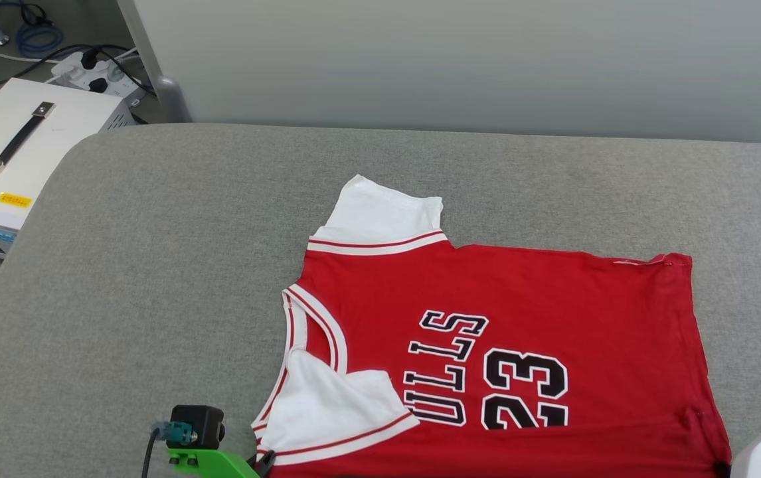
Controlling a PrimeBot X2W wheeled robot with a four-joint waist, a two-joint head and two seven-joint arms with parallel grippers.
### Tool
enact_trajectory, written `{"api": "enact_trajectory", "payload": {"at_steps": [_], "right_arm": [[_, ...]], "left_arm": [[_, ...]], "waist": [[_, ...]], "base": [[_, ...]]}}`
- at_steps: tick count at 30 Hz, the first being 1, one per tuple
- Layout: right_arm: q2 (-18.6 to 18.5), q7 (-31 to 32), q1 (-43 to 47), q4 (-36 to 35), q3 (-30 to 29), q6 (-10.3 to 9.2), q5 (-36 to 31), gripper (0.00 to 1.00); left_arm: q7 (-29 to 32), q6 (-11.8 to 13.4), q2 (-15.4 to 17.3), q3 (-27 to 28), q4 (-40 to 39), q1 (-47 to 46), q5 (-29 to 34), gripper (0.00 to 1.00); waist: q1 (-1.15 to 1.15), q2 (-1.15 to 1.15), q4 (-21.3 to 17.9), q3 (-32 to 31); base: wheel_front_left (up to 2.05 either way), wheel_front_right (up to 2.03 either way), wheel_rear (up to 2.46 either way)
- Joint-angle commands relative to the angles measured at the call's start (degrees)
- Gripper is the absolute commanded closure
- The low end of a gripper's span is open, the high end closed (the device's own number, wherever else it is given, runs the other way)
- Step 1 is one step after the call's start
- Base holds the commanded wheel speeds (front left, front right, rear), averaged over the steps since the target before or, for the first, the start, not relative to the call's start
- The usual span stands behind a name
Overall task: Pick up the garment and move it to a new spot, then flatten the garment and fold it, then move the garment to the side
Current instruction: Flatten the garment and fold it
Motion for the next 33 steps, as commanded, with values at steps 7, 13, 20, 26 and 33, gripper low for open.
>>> {"api": "enact_trajectory", "payload": {"at_steps": [7,13,20,26,33], "right_arm": [[-1.05,-4.56,-1.25,0.66,0.87,-0.05,-0.09,0.00],[-2.95,-11.71,-2.79,-2.11,2.86,-0.05,0.89,0.00],[-3.95,-23.33,-4.24,-5.35,5.53,-0.05,2.70,0.00],[-2.70,-32.91,-4.78,-7.67,7.49,-0.05,4.09,0.00],[-1.32,-42.90,-4.87,-9.73,11.25,-0.05,2.44,0.00]], "left_arm": [[-2.40,-0.52,-0.56,0.50,1.70,-1.69,1.25,0.00],[-9.81,-1.20,-1.09,2.66,0.17,-3.82,4.07,0.00],[-21.06,-4.07,-2.72,4.79,-1.67,-5.43,8.29,0.00],[-23.28,-4.66,-5.11,8.87,-3.44,-4.75,12.36,0.00],[-23.37,-7.82,-9.22,16.06,-5.96,-2.39,19.16,0.00]], "waist": [[0.00,0.00,-0.21,-0.66],[0.00,0.00,-0.17,-1.91],[0.00,0.00,-0.40,-2.49],[0.00,0.00,-0.68,-1.97],[0.00,0.00,-1.91,-0.43]], "base": [[0.00,0.00,0.00],[0.00,0.00,0.00],[0.00,0.00,0.00],[0.00,0.00,0.00],[0.00,0.00,0.00]]}}
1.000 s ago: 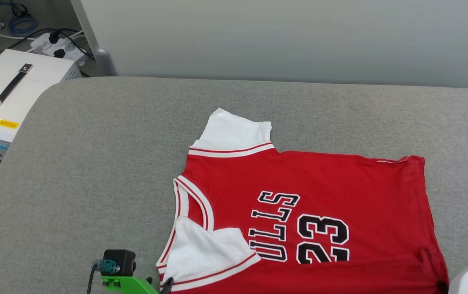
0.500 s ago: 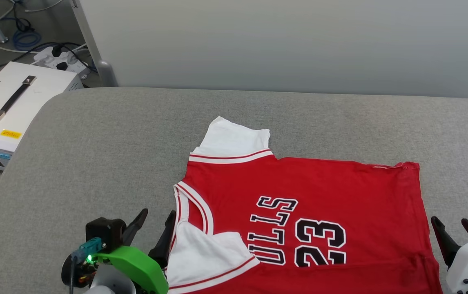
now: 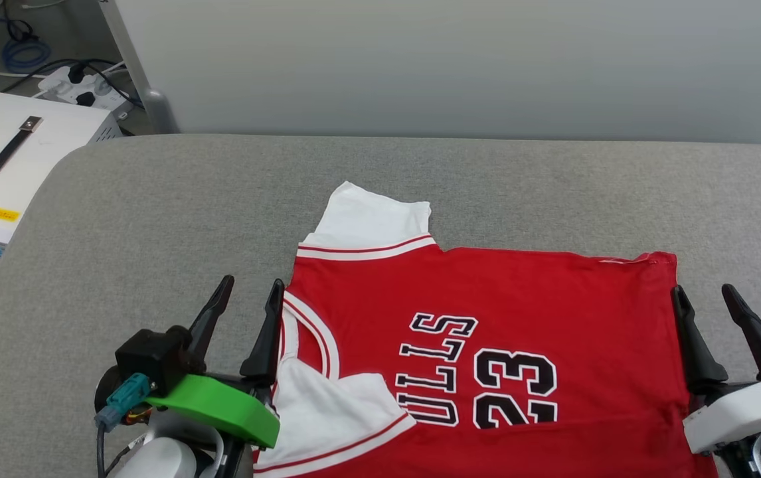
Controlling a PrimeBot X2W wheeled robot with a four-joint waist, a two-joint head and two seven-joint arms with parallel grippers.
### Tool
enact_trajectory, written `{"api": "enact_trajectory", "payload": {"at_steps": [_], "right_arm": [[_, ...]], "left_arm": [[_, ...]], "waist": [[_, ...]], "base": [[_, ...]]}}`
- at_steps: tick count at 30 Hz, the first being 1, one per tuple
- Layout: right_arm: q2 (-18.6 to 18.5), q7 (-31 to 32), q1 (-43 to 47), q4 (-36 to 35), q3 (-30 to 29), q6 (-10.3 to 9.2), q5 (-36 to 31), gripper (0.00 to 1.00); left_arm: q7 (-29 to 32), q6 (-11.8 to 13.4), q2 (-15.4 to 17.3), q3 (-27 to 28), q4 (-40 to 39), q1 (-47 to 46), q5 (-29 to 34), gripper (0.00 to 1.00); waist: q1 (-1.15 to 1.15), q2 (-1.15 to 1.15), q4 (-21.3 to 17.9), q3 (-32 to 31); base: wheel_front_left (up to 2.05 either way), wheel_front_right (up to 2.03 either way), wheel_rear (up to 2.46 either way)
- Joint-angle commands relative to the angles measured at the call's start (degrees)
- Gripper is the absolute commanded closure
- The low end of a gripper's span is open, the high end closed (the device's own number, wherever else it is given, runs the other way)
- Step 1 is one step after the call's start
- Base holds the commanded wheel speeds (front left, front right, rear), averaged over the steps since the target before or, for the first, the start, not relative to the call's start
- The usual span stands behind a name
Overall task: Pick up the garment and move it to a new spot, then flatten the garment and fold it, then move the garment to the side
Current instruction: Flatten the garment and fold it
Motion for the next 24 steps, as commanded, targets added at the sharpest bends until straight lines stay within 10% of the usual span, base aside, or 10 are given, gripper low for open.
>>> {"api": "enact_trajectory", "payload": {"at_steps": [1,12,24], "right_arm": [[0.30,-1.42,-0.90,-0.27,0.64,-0.03,-0.34,0.00],[0.98,-6.06,-3.95,1.14,3.88,-0.03,-0.73,0.00],[1.32,-7.75,-9.81,0.19,7.08,-0.03,-1.55,0.00]], "left_arm": [[-0.32,-0.90,-0.92,1.16,-0.06,0.79,1.27,0.00],[1.51,-8.14,-0.97,4.07,4.81,-6.68,5.68,0.00],[24.29,-16.07,6.35,-2.17,14.73,-36.90,4.72,0.00]], "waist": [[0.00,0.00,-0.75,0.84],[0.00,0.00,-5.54,8.33],[0.00,0.00,-11.69,19.61]], "base": [[0.00,0.00,0.00],[0.00,0.00,0.00],[0.00,0.00,0.00]]}}
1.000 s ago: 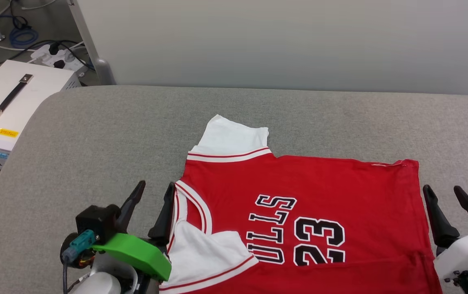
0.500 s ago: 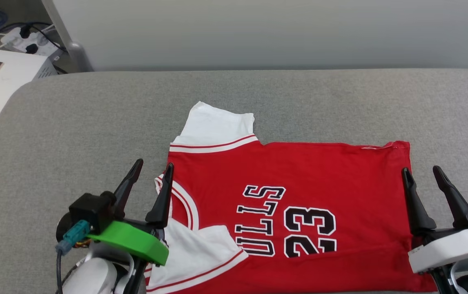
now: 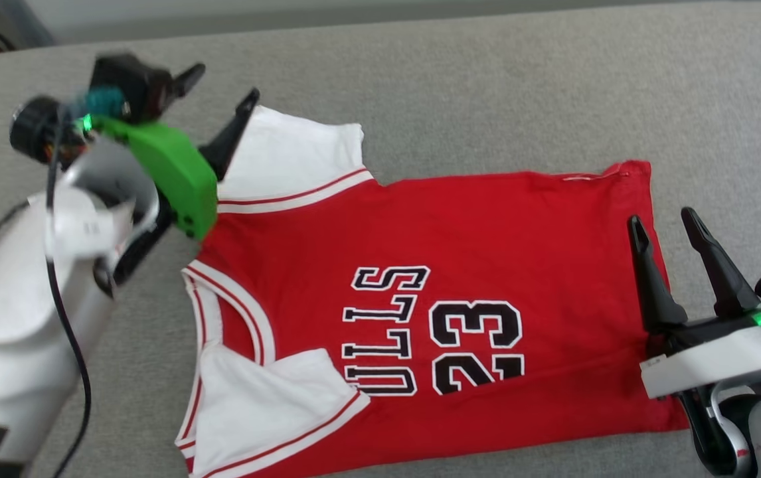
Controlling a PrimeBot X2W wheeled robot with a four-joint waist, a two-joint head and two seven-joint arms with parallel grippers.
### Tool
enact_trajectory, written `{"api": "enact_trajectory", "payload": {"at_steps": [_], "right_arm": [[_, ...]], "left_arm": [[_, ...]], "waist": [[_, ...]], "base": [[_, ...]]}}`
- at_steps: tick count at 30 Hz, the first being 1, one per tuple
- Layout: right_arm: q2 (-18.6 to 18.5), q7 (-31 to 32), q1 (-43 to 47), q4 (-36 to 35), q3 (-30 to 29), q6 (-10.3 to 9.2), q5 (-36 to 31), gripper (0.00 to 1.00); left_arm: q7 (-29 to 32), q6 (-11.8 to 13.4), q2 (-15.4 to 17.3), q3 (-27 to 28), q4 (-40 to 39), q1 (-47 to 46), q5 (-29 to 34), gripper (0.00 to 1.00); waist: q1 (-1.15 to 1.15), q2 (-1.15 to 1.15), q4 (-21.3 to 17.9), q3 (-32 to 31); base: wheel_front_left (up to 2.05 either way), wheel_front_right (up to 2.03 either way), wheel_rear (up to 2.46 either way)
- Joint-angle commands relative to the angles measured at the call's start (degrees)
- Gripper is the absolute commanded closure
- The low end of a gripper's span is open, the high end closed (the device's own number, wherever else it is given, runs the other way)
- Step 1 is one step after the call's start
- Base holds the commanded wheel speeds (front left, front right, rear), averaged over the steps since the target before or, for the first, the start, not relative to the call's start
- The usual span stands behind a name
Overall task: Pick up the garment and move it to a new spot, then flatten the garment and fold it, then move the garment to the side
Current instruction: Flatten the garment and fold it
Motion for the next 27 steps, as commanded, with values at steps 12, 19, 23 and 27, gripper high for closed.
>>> {"api": "enact_trajectory", "payload": {"at_steps": [12,19,23,27], "right_arm": [[0.63,-2.82,-4.99,2.76,3.64,-0.03,0.25,0.00],[0.82,-3.68,-6.50,4.07,5.12,-0.03,0.16,0.00],[0.98,-3.87,-6.83,4.23,5.69,-0.03,-0.02,0.00],[0.84,-3.75,-6.85,4.32,5.86,-0.03,-0.14,0.00]], "left_arm": [[20.84,-0.51,6.56,-11.77,17.54,-18.87,-17.13,0.00],[22.22,-0.52,7.08,-14.88,23.48,-23.41,-21.21,0.00],[21.82,-0.52,6.98,-17.09,26.14,-24.50,-21.67,0.00],[24.07,-0.52,6.32,-19.16,30.38,-24.34,-22.84,0.56]], "waist": [[0.00,0.00,-8.75,11.60],[0.00,0.00,-9.87,13.78],[0.00,0.00,-10.15,14.24],[0.00,0.00,-10.09,14.14]], "base": [[0.00,0.00,0.00],[0.00,0.00,0.00],[0.00,0.00,0.00],[0.00,0.00,0.00]]}}
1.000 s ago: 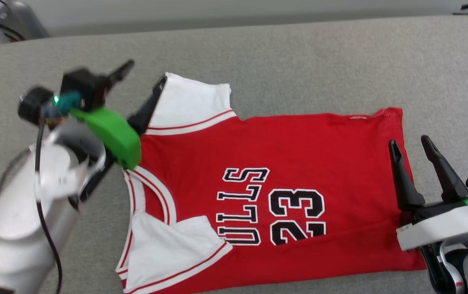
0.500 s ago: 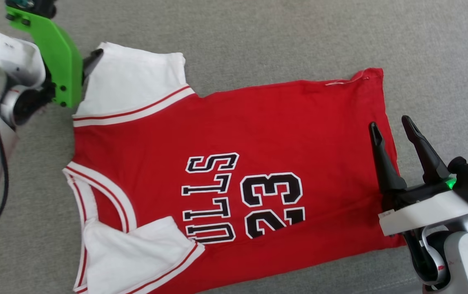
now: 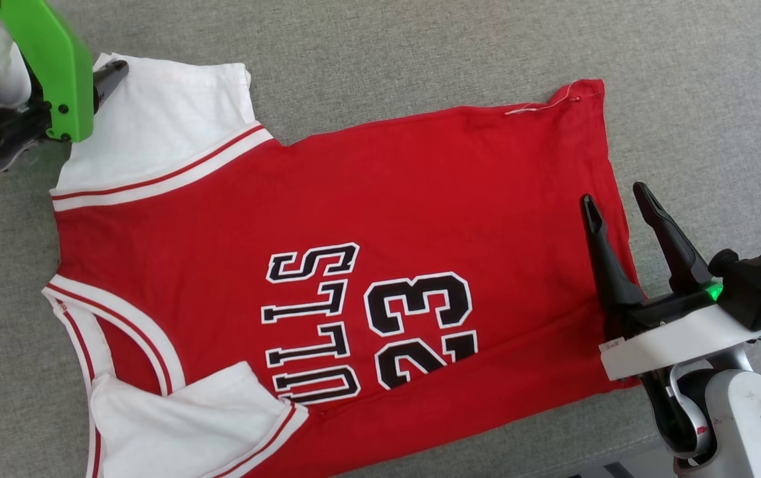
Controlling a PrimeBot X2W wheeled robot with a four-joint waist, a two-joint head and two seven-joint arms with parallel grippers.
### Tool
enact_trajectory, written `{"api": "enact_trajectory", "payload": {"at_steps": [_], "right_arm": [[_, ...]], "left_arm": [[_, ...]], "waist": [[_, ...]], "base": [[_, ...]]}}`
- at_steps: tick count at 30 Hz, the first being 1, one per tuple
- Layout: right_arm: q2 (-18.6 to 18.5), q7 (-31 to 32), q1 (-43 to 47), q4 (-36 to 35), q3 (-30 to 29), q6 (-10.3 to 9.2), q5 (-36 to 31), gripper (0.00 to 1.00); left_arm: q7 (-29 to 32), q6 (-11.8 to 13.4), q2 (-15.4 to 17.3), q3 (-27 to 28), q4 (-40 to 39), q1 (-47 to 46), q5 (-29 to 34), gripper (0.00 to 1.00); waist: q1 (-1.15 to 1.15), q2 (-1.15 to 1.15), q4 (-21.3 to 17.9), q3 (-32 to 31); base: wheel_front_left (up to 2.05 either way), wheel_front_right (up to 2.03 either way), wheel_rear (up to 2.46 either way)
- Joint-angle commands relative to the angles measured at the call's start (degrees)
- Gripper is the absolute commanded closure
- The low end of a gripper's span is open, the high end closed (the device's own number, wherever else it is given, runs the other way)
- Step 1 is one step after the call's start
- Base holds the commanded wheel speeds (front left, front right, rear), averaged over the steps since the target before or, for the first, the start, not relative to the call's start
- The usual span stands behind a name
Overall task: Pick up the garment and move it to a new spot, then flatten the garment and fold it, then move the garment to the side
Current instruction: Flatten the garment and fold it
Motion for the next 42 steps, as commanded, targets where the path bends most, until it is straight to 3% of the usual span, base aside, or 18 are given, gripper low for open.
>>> {"api": "enact_trajectory", "payload": {"at_steps": [1,2,5,17,28,31,35,42], "right_arm": [[-0.05,-0.30,-1.14,0.15,0.02,-0.03,-0.11,0.00],[-0.11,-0.20,-1.14,0.15,-0.05,-0.03,-0.16,0.00],[-0.25,0.17,-0.97,0.16,-0.28,-0.03,-0.32,0.00],[-3.46,5.92,-0.06,0.03,-1.96,-0.03,-0.53,0.00],[-12.37,27.33,-3.01,-0.22,-4.81,-0.03,1.67,0.00],[-14.50,34.14,-5.74,1.00,-5.15,-0.03,3.74,0.00],[-16.59,43.19,-10.91,4.41,-5.63,-0.03,5.55,0.00],[-18.98,51.85,-19.41,10.60,-4.28,-0.03,5.42,0.00]], "left_arm": [[2.08,-0.14,-0.53,-1.56,1.66,1.40,-1.28,0.80],[2.91,-0.14,-0.83,-2.09,1.77,1.63,-2.13,1.00],[3.43,-0.14,-1.22,-2.99,1.95,2.10,-4.05,1.00],[-9.10,-0.14,-2.25,-4.51,0.59,3.02,-6.44,1.00],[-15.81,0.17,-0.77,-5.99,-9.03,6.06,-6.71,1.00],[-16.07,1.88,0.92,-6.17,-14.25,7.84,-6.31,1.00],[-16.76,6.58,4.21,-5.34,-24.42,11.13,-6.45,1.00],[-17.14,14.15,8.79,-4.42,-40.48,15.76,-6.19,1.00]], "waist": [[-0.01,0.00,0.12,-0.18],[-0.01,0.00,0.21,-0.32],[-0.01,0.00,0.68,-1.07],[-0.01,0.00,4.74,-7.72],[-0.01,0.00,10.06,-11.01],[-0.01,0.00,11.16,-10.43],[-0.01,0.00,12.55,-8.79],[-0.01,0.00,15.16,-6.51]], "base": [[0.00,0.00,0.00],[0.00,0.00,0.00],[0.00,0.00,0.00],[0.00,0.00,0.00],[0.00,0.00,0.00],[0.00,0.00,0.00],[0.00,0.00,0.00],[0.00,0.00,0.00]]}}
